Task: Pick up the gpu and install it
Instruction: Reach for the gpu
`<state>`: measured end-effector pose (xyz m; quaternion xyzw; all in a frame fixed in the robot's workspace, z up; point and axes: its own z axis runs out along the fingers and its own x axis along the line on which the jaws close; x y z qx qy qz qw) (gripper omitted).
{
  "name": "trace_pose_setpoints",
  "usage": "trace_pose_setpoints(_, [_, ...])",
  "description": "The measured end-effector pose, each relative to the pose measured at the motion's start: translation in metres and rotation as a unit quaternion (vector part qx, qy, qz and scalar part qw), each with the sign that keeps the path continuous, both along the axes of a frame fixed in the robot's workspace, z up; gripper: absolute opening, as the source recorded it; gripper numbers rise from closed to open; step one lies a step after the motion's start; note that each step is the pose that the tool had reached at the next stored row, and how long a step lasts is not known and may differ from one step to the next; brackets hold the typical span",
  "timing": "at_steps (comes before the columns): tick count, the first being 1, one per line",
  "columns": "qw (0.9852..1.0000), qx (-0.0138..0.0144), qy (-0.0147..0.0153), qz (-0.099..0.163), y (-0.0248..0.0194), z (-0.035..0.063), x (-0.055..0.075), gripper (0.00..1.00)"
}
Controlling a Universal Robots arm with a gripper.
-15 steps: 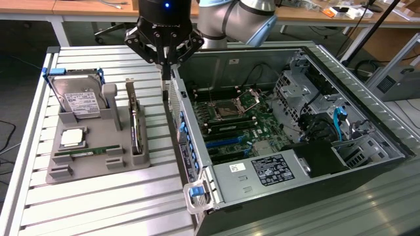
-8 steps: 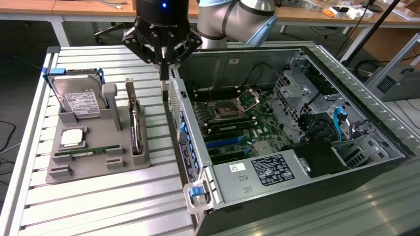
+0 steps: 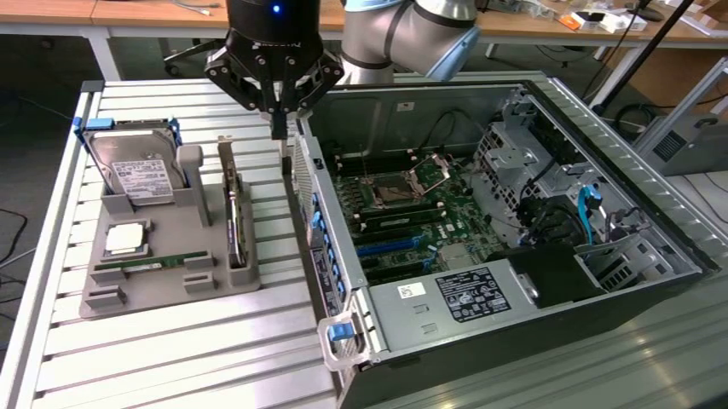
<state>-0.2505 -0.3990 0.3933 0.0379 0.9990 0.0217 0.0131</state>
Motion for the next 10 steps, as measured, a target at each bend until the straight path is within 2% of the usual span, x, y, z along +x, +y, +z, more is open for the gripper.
trace_pose_setpoints(10, [1.0,0.0,0.0,0.0,0.0,0.0,-0.0062,0.11])
